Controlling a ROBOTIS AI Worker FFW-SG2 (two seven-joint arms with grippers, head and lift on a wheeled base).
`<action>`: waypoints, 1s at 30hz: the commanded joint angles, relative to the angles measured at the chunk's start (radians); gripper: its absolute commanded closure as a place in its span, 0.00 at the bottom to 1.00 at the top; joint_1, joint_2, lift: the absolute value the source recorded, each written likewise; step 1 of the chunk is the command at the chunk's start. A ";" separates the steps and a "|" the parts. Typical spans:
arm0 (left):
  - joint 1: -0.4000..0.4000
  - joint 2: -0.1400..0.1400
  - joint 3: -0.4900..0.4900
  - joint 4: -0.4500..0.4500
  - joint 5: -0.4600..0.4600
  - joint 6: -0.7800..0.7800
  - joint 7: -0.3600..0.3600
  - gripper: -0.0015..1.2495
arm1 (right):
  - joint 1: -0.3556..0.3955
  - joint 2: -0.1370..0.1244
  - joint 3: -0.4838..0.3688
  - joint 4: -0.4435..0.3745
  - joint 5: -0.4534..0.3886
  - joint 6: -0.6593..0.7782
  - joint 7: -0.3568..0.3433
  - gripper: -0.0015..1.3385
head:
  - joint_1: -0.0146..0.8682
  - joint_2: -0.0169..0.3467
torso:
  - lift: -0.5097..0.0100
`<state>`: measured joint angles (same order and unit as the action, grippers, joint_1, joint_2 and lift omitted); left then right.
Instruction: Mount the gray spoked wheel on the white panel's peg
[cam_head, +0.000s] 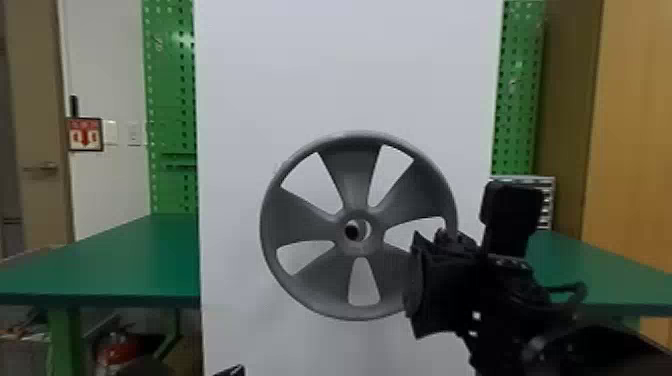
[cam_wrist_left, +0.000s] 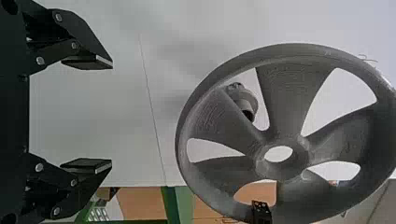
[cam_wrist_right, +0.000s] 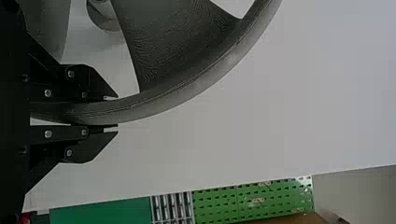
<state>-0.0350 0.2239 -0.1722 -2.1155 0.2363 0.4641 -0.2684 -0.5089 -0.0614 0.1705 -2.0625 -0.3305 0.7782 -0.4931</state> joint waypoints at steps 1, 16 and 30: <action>-0.002 0.002 -0.003 0.000 0.000 0.002 0.000 0.40 | -0.011 0.000 0.004 0.002 -0.013 0.003 -0.004 0.81 | 0.16 0.03 | 0.21; -0.005 0.003 -0.003 0.000 0.000 0.002 0.000 0.40 | -0.016 0.000 0.020 0.022 -0.031 0.001 -0.004 0.81 | 0.16 0.03 | 0.21; -0.006 0.003 -0.003 0.000 0.000 0.002 0.000 0.40 | -0.020 -0.003 0.018 0.039 -0.021 -0.005 -0.004 0.81 | 0.16 0.03 | 0.21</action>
<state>-0.0403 0.2270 -0.1749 -2.1154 0.2355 0.4663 -0.2684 -0.5289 -0.0635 0.1914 -2.0287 -0.3534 0.7744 -0.4970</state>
